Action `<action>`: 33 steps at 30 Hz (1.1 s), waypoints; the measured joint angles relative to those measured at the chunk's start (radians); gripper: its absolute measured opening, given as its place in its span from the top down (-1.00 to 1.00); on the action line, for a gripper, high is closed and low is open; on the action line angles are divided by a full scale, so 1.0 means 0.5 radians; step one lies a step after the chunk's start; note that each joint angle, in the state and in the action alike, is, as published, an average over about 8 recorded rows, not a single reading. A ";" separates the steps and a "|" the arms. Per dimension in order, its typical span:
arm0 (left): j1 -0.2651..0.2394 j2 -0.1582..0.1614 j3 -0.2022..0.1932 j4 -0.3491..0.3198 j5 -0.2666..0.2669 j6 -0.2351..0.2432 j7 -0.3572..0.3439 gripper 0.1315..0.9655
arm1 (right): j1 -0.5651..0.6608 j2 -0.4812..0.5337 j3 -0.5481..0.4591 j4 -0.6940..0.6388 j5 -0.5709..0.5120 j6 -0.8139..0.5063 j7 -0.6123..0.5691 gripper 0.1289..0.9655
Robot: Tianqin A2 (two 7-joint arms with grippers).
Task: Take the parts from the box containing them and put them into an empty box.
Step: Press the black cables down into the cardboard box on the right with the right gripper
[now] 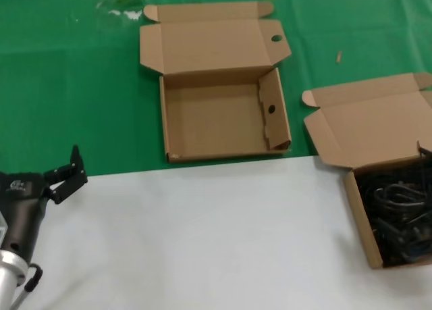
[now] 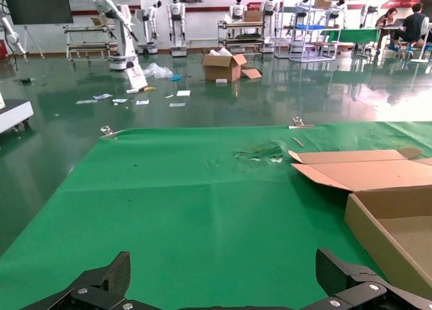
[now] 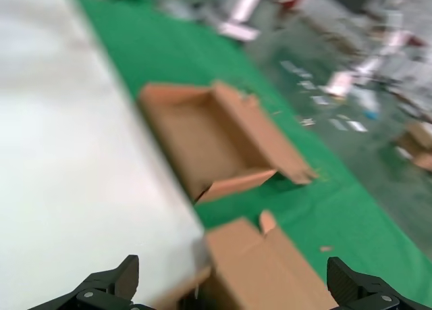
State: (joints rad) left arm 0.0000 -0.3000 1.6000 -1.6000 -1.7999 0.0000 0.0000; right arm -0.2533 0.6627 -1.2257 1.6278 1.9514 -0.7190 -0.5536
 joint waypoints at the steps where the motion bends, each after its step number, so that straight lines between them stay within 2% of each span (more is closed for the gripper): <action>1: 0.000 0.000 0.000 0.000 0.000 0.000 0.000 -1.00 | -0.020 0.048 0.034 -0.025 0.004 -0.056 -0.052 -1.00; 6: 0.000 0.000 0.000 0.000 0.000 0.000 0.000 -1.00 | 0.007 0.254 0.100 -0.222 -0.048 -0.188 -0.289 -1.00; 13: 0.000 0.000 0.000 0.000 0.000 0.000 0.000 -1.00 | 0.267 0.396 -0.053 -0.498 -0.186 -0.134 -0.472 -1.00; 22: 0.000 0.000 0.000 0.000 0.000 0.000 0.000 -1.00 | 0.488 0.424 -0.319 -0.650 -0.309 -0.032 -0.412 -1.00; 33: 0.000 0.000 0.000 0.000 0.001 0.000 0.000 -1.00 | 0.547 0.428 -0.417 -0.690 -0.314 0.031 -0.400 -1.00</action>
State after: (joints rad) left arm 0.0000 -0.3000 1.6000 -1.6000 -1.7997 0.0000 -0.0001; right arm 0.0201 0.8767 -1.4340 1.2827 1.7945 -0.7033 -0.7539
